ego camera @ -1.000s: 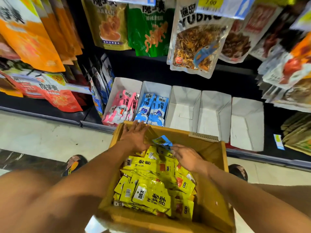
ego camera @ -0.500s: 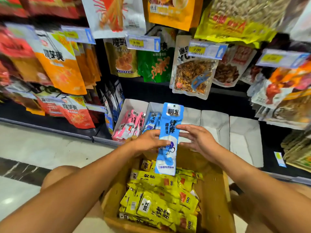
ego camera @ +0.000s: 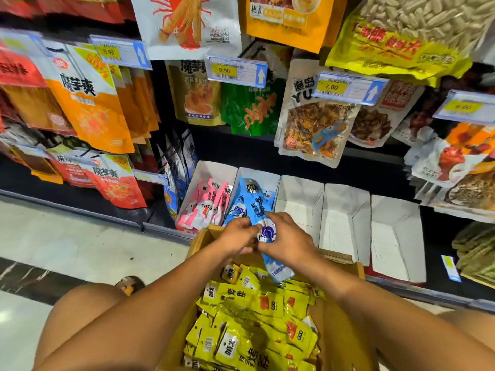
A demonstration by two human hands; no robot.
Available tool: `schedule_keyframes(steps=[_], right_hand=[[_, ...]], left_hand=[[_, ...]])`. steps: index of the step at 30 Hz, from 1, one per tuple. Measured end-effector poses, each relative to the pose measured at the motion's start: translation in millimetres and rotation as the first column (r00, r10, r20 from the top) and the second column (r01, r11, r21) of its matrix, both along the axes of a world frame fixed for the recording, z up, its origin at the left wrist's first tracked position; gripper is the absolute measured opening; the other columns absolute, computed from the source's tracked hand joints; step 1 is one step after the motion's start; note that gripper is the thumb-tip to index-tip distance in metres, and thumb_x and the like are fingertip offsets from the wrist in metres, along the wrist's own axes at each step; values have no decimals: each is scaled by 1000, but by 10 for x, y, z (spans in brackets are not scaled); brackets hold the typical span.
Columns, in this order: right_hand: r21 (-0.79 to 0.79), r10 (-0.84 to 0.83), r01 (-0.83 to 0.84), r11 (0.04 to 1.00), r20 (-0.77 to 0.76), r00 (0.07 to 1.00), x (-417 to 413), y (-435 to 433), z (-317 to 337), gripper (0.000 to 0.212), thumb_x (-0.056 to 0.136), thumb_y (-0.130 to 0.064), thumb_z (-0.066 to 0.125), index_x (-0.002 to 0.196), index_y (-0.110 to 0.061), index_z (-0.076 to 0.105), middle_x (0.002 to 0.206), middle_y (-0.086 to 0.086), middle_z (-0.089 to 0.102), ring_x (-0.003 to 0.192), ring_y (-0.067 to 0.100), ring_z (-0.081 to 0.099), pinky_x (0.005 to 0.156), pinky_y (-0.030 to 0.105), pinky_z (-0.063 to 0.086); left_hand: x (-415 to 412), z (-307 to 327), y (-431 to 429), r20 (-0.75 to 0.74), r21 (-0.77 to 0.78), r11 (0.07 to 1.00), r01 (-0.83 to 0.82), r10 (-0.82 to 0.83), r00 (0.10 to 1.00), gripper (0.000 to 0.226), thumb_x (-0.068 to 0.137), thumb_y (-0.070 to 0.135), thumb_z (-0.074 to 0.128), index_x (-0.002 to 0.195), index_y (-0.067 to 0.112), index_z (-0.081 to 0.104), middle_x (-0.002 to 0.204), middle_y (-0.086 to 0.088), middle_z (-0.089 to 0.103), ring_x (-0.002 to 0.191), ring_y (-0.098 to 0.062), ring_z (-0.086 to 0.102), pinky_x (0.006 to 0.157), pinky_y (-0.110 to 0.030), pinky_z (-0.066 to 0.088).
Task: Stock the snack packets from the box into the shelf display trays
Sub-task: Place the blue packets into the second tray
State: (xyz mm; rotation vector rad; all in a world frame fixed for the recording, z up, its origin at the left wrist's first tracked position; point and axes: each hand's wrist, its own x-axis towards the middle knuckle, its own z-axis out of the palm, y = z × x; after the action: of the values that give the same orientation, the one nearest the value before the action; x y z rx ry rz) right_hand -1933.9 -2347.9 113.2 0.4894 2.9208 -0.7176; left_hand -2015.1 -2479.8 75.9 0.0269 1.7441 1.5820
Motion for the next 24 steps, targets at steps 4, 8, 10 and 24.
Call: schedule_keyframes(steps=[4, 8, 10, 24], right_hand=[[15, -12, 12, 1000, 6, 1000, -362, 115, -77, 77, 74, -61, 67, 144, -42, 41, 146, -13, 45, 125, 16, 54, 92, 35, 49], [33, -93, 92, 995, 21, 995, -821, 289, -221, 70, 75, -61, 67, 139, -44, 45, 140, -7, 52, 114, 22, 60, 80, 32, 47], [72, -111, 106, 992, 58, 992, -1049, 351, -354, 67, 77, -62, 66, 139, -43, 46, 136, -1, 56, 112, 26, 61, 78, 33, 45], [153, -61, 25, 988, 236, 970, -1836, 312, -1435, 72, 87, -59, 64, 150, -36, 38, 154, 8, 38, 129, 33, 52, 94, 41, 49]], left_hand=[[-378, -101, -127, -388, -305, 948, 88, -208, 898, 46, 98, 41, 62, 137, 17, 62, 136, -4, 65, 123, -24, 62, 106, -41, 51], [-586, -391, -418, -507, -803, 596, 30, -708, 491, 53, 103, 53, 40, 155, 44, 33, 165, 0, 33, 153, -27, 27, 122, -57, 28], [-620, -600, -536, -345, -901, 425, 86, -822, 453, 62, 102, 63, 30, 160, 48, 11, 172, 4, 0, 159, -29, -5, 120, -69, 3], [-498, -1212, -718, -219, -968, 247, 47, -920, 324, 100, 85, 89, 21, 145, 41, -44, 157, -3, -47, 145, -38, -41, 118, -68, -12]])
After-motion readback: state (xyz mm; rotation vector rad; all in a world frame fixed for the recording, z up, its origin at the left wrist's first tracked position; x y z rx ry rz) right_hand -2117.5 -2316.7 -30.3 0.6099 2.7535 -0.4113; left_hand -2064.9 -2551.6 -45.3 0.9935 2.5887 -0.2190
